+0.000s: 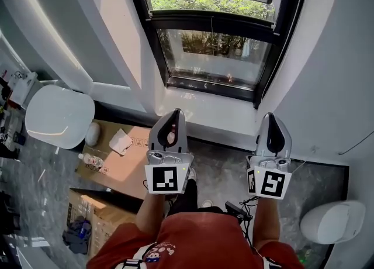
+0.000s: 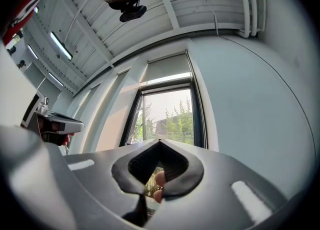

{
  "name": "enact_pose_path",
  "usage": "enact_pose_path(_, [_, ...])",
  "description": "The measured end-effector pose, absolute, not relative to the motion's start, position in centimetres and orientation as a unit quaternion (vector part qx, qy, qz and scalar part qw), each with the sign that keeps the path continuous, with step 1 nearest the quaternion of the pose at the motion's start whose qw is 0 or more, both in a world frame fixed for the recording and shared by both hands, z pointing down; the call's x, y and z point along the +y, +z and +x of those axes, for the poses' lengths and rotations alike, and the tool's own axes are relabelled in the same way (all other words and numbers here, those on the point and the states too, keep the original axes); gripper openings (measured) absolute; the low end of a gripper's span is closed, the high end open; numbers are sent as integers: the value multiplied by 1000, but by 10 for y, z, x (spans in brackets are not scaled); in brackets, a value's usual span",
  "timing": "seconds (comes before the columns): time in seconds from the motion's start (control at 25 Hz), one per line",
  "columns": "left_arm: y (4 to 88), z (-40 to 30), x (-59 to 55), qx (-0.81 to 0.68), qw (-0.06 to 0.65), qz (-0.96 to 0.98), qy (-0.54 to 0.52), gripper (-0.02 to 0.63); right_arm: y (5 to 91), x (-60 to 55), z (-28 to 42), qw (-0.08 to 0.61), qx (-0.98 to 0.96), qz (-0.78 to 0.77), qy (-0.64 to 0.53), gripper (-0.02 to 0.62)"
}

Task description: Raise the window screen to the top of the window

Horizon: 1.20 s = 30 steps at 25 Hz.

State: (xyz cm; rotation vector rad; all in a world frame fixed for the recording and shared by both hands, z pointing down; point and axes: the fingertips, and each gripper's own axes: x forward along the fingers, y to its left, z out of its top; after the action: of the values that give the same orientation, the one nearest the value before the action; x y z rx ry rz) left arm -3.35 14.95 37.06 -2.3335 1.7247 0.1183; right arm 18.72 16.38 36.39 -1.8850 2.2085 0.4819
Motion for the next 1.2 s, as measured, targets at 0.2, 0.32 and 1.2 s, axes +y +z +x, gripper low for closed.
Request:
enact_pose_path(0.2, [374,-42,118,591,115,-797,53,6,368,134,179,95,746,-638,164,9])
enact_pose_path(0.32, [372,-48,96,590,115,-797,58,6,365,114,175,92,746,-638,168,11])
enact_pose_path(1.2, [363,-128,-84,572,100,-811,72,6,342,-56,98,64,728,-657,184,9])
